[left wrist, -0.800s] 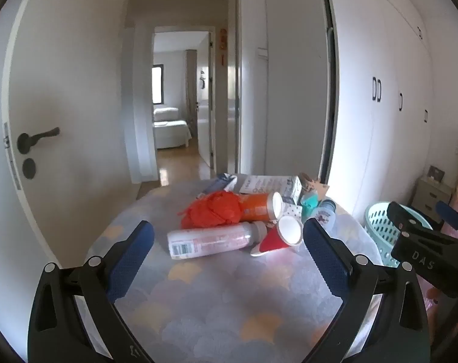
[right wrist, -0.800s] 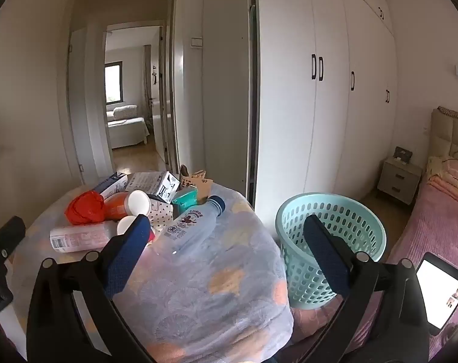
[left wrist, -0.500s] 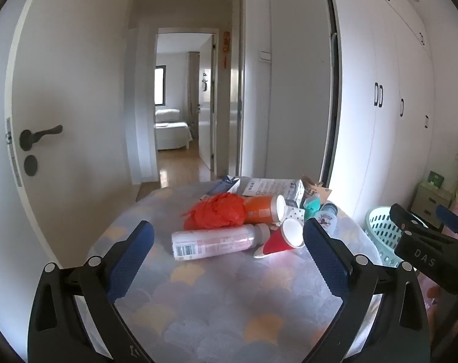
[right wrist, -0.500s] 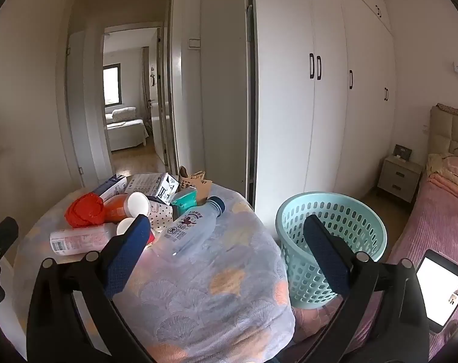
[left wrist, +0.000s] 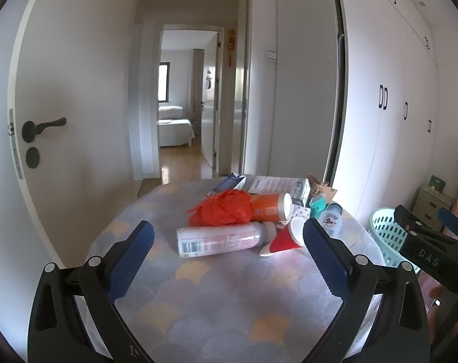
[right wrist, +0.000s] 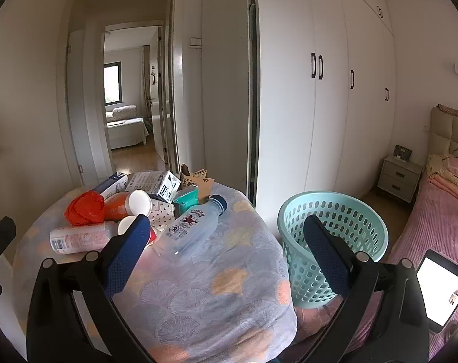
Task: Collect trash
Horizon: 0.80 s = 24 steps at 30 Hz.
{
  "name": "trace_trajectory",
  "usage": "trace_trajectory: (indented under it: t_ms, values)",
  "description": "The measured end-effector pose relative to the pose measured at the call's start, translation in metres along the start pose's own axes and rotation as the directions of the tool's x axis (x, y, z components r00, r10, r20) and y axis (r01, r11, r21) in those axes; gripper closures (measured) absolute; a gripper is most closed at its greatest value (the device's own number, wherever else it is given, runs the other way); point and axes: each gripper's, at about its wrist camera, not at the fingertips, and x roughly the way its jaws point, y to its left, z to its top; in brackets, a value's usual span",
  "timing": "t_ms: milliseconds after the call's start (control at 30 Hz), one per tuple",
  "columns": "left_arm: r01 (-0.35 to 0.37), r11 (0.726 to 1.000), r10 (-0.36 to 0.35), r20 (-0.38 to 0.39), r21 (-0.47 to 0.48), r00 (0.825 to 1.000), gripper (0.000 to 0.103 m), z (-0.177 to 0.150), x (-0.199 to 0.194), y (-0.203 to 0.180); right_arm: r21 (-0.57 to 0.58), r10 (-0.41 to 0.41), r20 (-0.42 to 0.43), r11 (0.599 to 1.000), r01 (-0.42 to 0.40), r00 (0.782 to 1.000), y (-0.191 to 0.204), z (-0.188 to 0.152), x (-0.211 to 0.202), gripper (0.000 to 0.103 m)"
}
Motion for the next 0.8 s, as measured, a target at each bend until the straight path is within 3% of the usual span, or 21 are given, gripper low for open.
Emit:
trace_trajectory:
  t_ms: [800]
  values:
    - [0.006,0.999,-0.007,-0.026,-0.049,1.000,0.007,-0.010,0.012,0.023,-0.014,0.006,-0.017,1.000,-0.006,1.000,0.010,-0.008,0.006,0.007]
